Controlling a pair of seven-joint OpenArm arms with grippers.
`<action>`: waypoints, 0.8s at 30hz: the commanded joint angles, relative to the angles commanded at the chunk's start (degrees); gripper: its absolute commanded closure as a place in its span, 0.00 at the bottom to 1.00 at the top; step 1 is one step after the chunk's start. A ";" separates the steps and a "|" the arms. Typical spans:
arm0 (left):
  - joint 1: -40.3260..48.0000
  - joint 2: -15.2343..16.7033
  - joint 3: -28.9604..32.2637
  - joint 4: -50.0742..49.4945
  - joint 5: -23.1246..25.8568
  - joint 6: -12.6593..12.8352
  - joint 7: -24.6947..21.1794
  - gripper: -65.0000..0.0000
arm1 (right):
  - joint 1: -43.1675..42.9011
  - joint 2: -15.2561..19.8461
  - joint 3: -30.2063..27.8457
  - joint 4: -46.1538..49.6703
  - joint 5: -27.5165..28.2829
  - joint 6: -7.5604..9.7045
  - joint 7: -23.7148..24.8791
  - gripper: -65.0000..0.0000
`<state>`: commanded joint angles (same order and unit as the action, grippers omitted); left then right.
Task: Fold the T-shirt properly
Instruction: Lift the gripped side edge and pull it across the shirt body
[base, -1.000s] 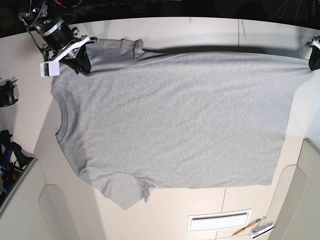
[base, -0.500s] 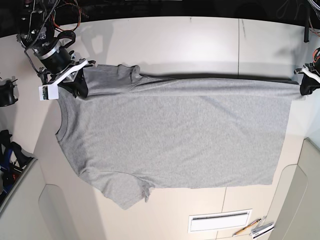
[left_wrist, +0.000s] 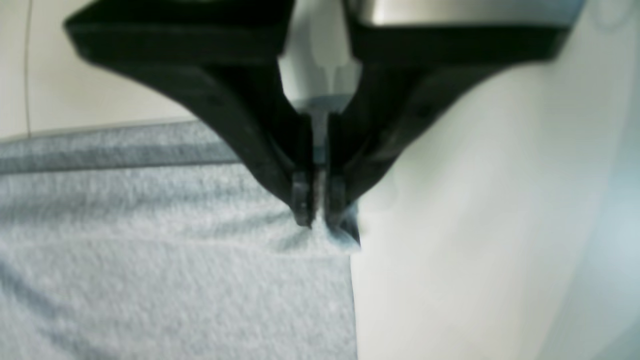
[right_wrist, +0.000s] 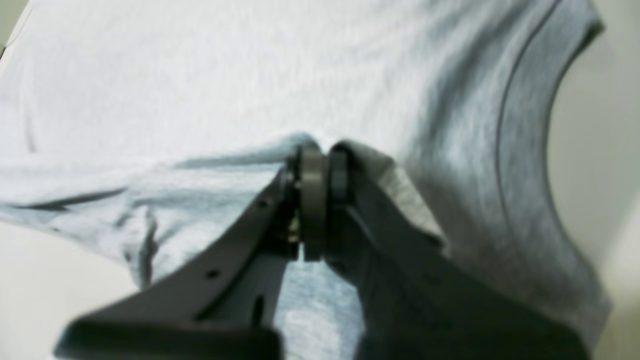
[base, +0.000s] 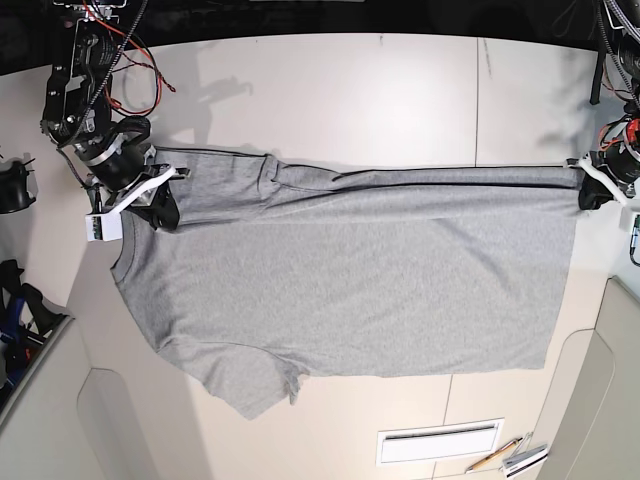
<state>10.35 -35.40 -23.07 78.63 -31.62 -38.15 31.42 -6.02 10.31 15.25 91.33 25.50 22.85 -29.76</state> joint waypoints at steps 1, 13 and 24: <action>-0.48 0.00 0.15 -0.57 -0.02 0.00 -0.31 1.00 | 0.15 0.00 0.00 -0.09 -0.15 -0.02 0.20 1.00; -1.01 0.00 0.15 -1.03 1.66 0.00 -3.80 1.00 | 9.20 -0.02 0.00 -8.07 -0.68 0.09 1.01 1.00; -4.17 0.00 0.35 -1.07 2.80 0.07 -4.66 0.76 | 10.58 -0.02 0.00 -11.34 -0.63 0.13 2.75 0.58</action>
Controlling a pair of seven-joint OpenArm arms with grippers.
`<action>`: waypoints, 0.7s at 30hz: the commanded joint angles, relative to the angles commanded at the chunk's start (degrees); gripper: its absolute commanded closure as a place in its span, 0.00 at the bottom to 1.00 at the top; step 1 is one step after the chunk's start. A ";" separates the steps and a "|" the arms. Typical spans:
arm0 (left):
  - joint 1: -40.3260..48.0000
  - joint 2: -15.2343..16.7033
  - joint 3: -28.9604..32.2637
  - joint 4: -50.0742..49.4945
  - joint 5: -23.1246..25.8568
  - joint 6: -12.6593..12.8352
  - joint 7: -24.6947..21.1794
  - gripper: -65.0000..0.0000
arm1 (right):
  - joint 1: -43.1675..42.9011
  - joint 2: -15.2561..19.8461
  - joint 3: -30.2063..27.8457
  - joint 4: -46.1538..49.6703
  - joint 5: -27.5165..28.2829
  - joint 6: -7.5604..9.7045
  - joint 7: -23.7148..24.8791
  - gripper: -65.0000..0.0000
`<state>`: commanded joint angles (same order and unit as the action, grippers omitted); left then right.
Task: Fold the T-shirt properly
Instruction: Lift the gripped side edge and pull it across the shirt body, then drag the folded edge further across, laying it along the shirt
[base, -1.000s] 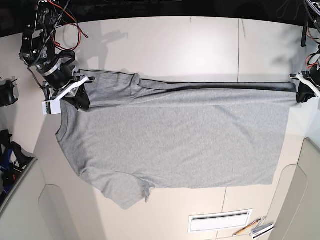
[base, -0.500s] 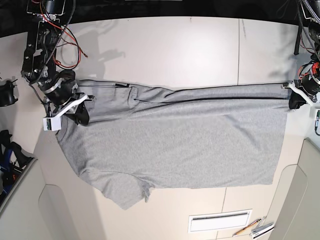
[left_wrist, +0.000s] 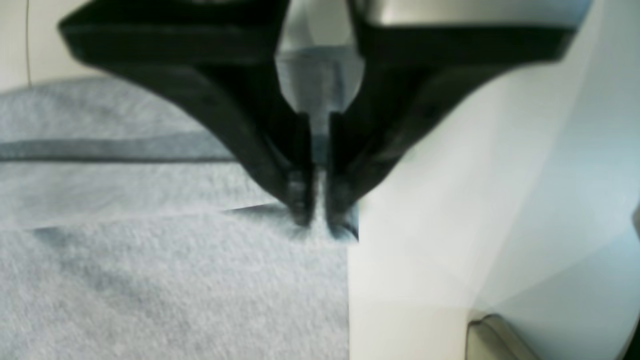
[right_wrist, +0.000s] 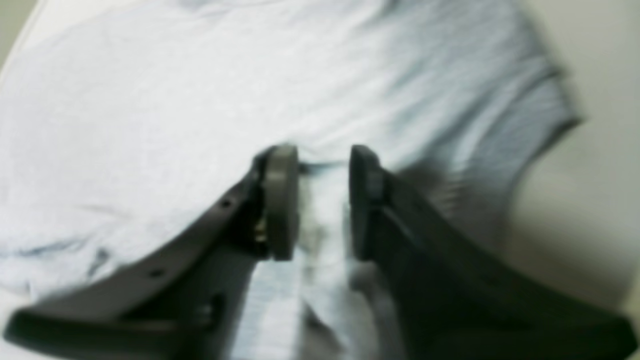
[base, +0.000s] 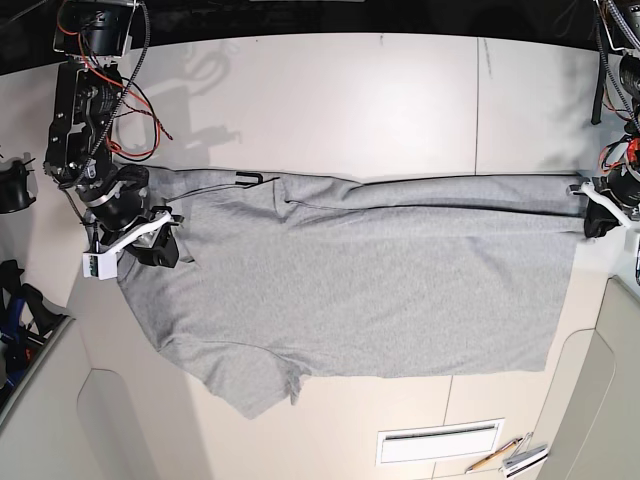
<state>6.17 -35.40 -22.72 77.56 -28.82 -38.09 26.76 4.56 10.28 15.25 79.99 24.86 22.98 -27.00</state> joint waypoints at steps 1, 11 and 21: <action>0.00 0.00 0.00 0.00 0.00 0.04 0.02 0.67 | 0.00 0.00 0.02 0.04 0.07 0.00 -0.07 0.53; -0.26 0.04 -3.85 0.00 -10.36 2.91 11.10 0.38 | -2.40 0.07 13.18 8.48 6.49 0.02 -13.14 0.52; 2.51 1.18 -7.45 -0.02 -17.22 2.54 18.86 0.30 | -14.97 0.46 20.63 9.25 11.96 4.07 -12.83 0.40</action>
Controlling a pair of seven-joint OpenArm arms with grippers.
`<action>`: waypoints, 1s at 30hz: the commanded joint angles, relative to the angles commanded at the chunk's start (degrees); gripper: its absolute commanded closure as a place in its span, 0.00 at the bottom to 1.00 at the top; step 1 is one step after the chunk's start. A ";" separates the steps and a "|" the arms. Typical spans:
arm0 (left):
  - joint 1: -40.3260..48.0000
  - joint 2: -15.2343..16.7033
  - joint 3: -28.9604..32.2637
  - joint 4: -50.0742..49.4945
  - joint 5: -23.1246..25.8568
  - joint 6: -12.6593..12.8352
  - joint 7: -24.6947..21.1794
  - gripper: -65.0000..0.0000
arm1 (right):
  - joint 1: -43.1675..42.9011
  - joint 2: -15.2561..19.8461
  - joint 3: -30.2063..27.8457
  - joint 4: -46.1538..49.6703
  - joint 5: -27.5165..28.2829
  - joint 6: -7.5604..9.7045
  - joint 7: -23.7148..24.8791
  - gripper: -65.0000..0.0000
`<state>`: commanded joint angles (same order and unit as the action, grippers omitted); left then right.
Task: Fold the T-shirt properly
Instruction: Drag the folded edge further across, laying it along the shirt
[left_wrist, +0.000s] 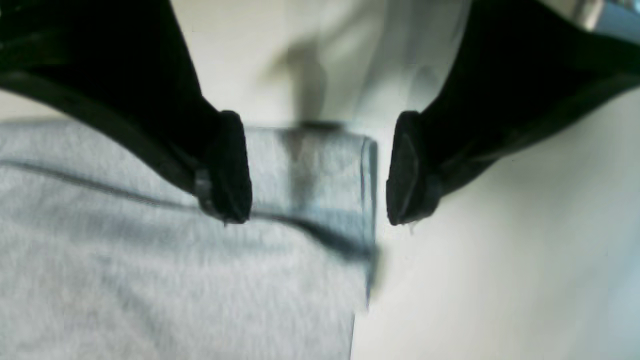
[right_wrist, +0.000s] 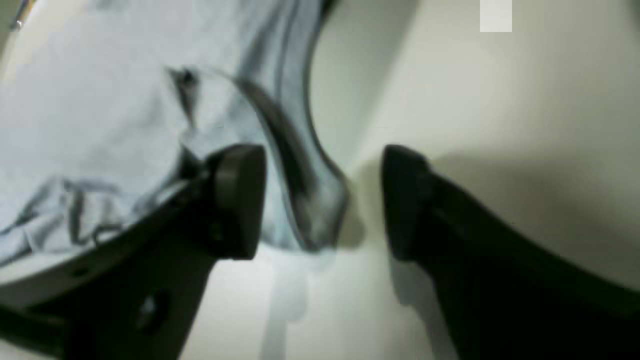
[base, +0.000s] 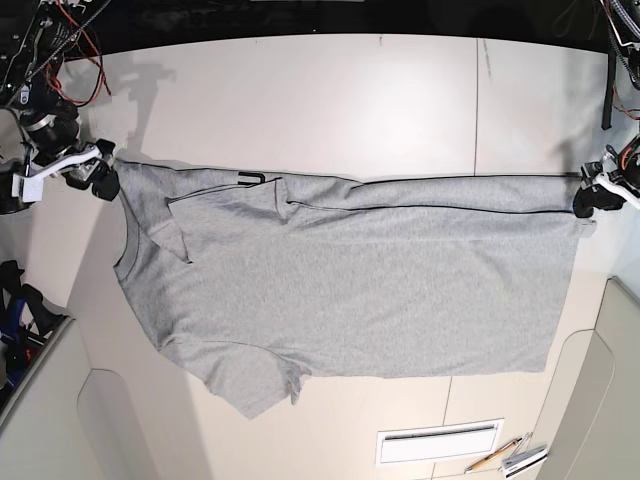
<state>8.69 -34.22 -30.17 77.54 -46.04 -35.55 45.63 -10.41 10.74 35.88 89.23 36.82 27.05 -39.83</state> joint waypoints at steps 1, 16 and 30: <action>0.55 0.28 0.00 0.00 0.04 0.02 -0.17 0.30 | -0.79 0.02 0.00 0.00 0.44 -0.02 0.00 0.40; 0.83 2.16 0.00 -8.02 4.02 0.59 -8.44 0.30 | -2.47 -0.83 -4.66 -0.33 1.79 0.24 0.39 0.40; 0.83 2.16 0.15 -8.00 3.45 -4.45 -9.84 0.42 | -0.04 -4.42 -10.78 -0.33 -0.96 0.20 5.35 0.68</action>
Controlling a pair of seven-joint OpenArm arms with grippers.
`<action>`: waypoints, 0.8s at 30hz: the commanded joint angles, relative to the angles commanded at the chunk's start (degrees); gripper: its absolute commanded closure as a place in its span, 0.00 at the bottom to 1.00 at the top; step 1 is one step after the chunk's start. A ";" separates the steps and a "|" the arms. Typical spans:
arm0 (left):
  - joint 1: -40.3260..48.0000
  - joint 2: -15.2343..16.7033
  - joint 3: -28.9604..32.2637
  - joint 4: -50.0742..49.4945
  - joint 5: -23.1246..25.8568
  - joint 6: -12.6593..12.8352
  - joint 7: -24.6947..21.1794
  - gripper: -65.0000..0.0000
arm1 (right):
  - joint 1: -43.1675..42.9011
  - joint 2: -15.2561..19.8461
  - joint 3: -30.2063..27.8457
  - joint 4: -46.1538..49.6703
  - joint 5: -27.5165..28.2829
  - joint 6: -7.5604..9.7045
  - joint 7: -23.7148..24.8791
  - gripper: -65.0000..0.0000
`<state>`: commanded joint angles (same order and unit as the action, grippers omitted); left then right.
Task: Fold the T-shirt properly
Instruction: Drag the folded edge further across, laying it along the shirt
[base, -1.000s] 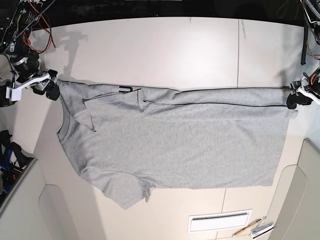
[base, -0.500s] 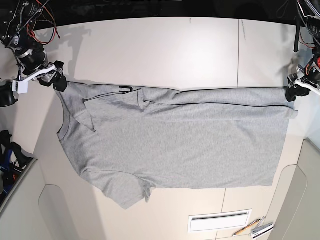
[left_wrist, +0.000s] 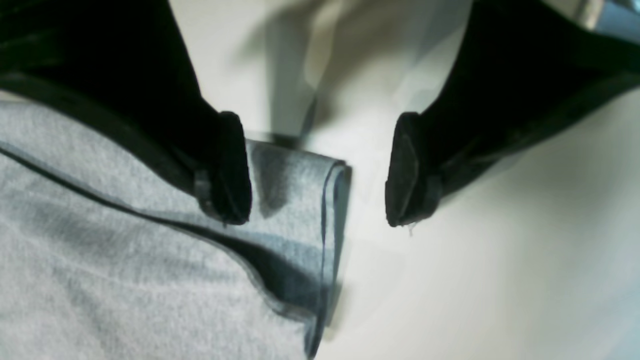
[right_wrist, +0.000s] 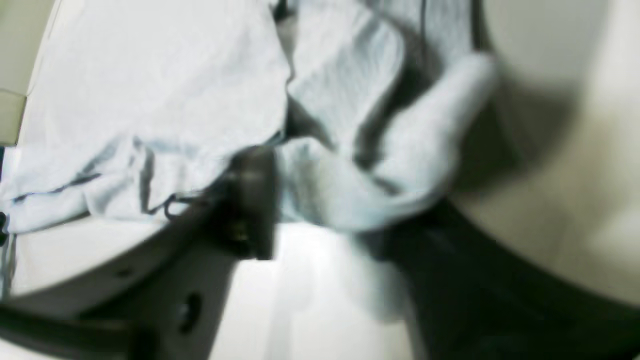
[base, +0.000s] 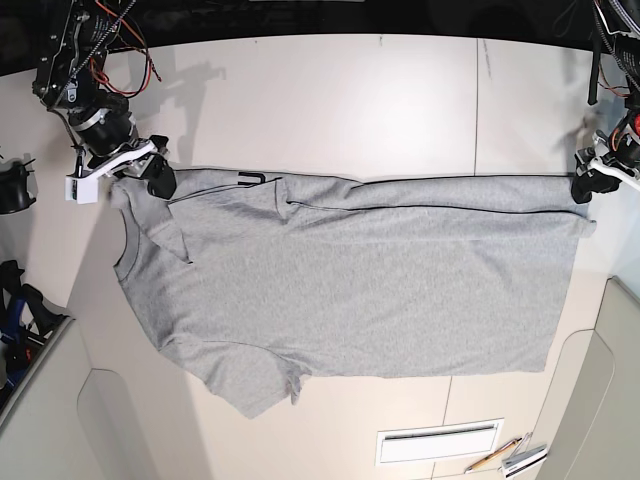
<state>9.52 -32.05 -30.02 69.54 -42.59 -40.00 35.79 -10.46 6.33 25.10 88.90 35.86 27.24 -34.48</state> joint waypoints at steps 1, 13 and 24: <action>0.00 0.00 0.00 0.00 -0.02 0.00 -0.52 0.53 | 0.28 0.00 0.00 0.00 -0.52 0.02 0.04 0.78; 0.68 -0.37 0.00 5.03 0.20 0.00 3.76 1.00 | 0.24 0.33 5.16 0.13 3.19 4.52 -4.66 1.00; 9.55 -0.37 -0.02 15.23 -1.01 0.00 8.41 1.00 | -3.65 5.14 8.79 0.13 9.92 5.88 -8.13 1.00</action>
<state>19.07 -32.42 -30.04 84.77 -43.59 -40.00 44.21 -14.11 11.46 33.89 89.03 45.78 33.12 -42.61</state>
